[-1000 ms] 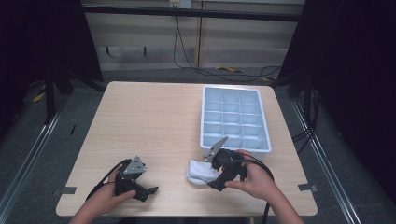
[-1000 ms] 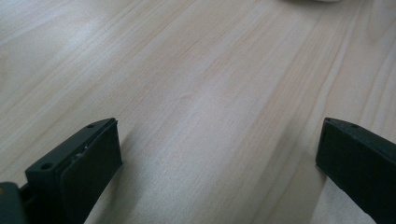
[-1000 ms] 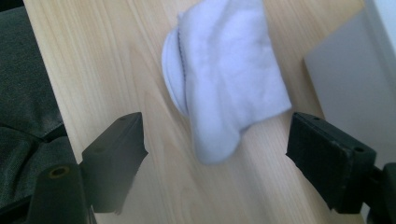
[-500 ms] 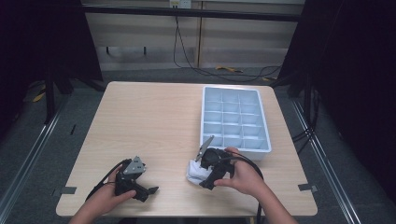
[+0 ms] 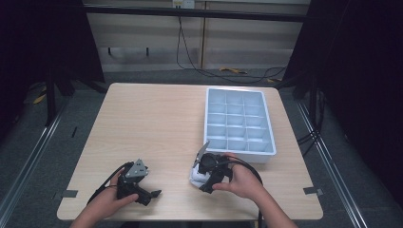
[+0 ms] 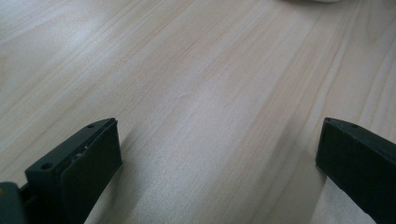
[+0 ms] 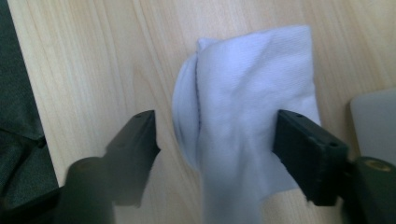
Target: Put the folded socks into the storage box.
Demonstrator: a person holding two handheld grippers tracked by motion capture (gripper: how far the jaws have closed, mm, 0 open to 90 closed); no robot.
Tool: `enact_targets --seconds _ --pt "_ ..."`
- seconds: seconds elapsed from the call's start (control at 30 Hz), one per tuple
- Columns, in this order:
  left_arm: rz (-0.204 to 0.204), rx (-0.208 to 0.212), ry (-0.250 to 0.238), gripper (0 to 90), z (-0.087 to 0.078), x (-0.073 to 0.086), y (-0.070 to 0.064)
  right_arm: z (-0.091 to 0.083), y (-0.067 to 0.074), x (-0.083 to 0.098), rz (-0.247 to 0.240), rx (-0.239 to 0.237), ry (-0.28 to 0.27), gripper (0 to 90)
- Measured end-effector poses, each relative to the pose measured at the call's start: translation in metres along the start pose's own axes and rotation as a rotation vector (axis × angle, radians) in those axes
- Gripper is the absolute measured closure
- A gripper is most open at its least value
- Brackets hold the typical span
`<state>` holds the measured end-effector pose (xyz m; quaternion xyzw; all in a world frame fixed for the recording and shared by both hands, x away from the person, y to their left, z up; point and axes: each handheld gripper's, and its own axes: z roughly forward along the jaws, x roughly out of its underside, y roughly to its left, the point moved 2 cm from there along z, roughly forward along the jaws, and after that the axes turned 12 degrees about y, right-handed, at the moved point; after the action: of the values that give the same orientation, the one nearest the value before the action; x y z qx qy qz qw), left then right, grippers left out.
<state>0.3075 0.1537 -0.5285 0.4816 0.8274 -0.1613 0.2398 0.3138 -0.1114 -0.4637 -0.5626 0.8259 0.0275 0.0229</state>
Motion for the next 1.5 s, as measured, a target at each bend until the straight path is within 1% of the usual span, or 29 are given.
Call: enact_targets --seconds 0.07,0.1,0.13,0.17,0.23,0.27,0.3,0.33,0.37,0.4,0.43,0.47,0.5,0.57,0.6,0.67,0.7,0.73,0.77,0.8,0.83,0.93,1.0,1.03,1.13,1.23,1.27,1.4,1.5 --pt "0.0 0.0 0.0 0.0 0.0 0.0 0.0 0.002 0.0 0.0 -0.003 0.012 0.017 36.3" --pt "0.0 0.0 0.0 0.0 0.0 0.0 0.0 0.004 -0.001 0.0 -0.015 0.022 0.016 37.7" --pt "0.0 0.0 -0.002 0.0 0.0 0.0 0.0 0.005 0.0 0.0 -0.012 0.029 0.02 39.5" --pt "-0.001 0.0 -0.004 0.0 0.0 0.0 0.0 0.006 -0.001 0.0 -0.021 0.041 0.019 43.0" --pt "0.0 0.0 -0.002 0.0 0.0 0.0 0.0 0.006 -0.001 0.0 -0.007 0.056 0.021 49.5" --pt "0.0 0.0 -0.002 0.0 0.0 0.0 0.0 0.006 -0.001 0.0 -0.007 0.056 0.021 49.5" --pt "0.0 0.0 0.0 0.0 0.0 0.0 0.0 0.006 -0.001 0.0 -0.007 0.063 0.019 55.2" --pt "0.0 0.0 -0.003 0.0 0.0 0.0 0.0 0.006 -0.001 0.0 -0.007 0.063 0.019 55.2" --pt "0.0 0.0 0.0 0.0 0.0 0.0 0.0 0.006 -0.001 0.0 -0.005 0.067 0.019 59.8" --pt "0.0 0.0 0.0 0.0 0.0 0.0 0.0 0.005 -0.001 0.0 0.011 0.058 0.021 62.6" --pt "0.0 0.0 0.0 0.0 0.0 0.0 0.0 0.003 -0.003 0.0 0.006 0.042 0.019 71.2" --pt "0.0 0.0 0.0 0.0 0.0 0.0 0.0 0.003 -0.003 0.0 0.006 0.042 0.019 71.2" --pt "0.0 0.0 0.0 0.0 0.0 0.0 0.0 0.001 -0.002 -0.001 0.031 0.026 0.02 73.1" --pt "0.0 0.0 0.0 0.0 0.0 0.0 0.0 0.0 -0.003 -0.001 0.024 0.019 0.023 75.1" --pt "0.0 0.0 0.0 0.0 0.0 0.0 0.0 -0.002 -0.003 -0.001 0.034 0.015 0.028 76.1" --pt "0.0 0.0 -0.001 0.0 0.0 0.0 0.0 -0.004 -0.005 -0.001 0.026 0.011 0.032 77.4" --pt "0.0 0.0 0.0 0.0 0.0 0.0 0.0 -0.007 -0.006 -0.001 0.037 0.002 0.024 77.7" --pt "0.0 0.0 0.0 0.0 0.0 0.0 0.0 -0.007 -0.006 -0.001 0.037 0.002 0.024 77.7" --pt "0.0 0.0 0.0 0.0 0.0 0.0 0.0 -0.009 -0.007 0.0 0.039 -0.004 0.032 77.9" --pt "0.0 0.001 -0.001 0.0 0.0 0.0 0.0 -0.011 -0.007 0.001 0.04 0.001 0.029 77.9" --pt "0.0 0.0 0.0 0.0 0.0 0.0 0.0 -0.015 -0.008 0.002 0.029 -0.001 0.035 78.1" --pt "0.0 0.001 -0.001 0.0 0.0 0.0 0.0 -0.019 -0.008 0.004 0.041 -0.003 0.03 78.0" --pt "0.0 0.0 0.0 0.0 0.0 0.0 0.0 -0.023 -0.009 0.007 0.039 0.001 0.029 78.0" --pt "0.0 0.0 0.0 0.0 0.0 0.0 0.0 -0.025 -0.01 0.008 0.048 -0.005 0.027 78.0" --pt "0.0 0.001 0.0 0.0 0.0 0.0 0.0 -0.034 -0.011 0.012 0.049 -0.029 0.015 78.0" --pt "0.0 0.001 0.0 0.0 0.0 0.0 0.0 -0.039 -0.011 0.014 0.05 -0.032 0.022 78.0" --pt "0.0 0.002 -0.002 0.0 0.0 0.0 0.0 -0.041 -0.012 0.015 0.042 -0.027 0.023 78.0" --pt "0.0 0.003 -0.001 0.0 0.0 0.0 0.0 -0.055 -0.012 0.019 0.05 -0.035 0.023 78.0" --pt "0.001 0.002 0.001 0.0 0.0 0.0 0.0 -0.064 -0.012 0.02 0.044 -0.039 0.024 78.0"
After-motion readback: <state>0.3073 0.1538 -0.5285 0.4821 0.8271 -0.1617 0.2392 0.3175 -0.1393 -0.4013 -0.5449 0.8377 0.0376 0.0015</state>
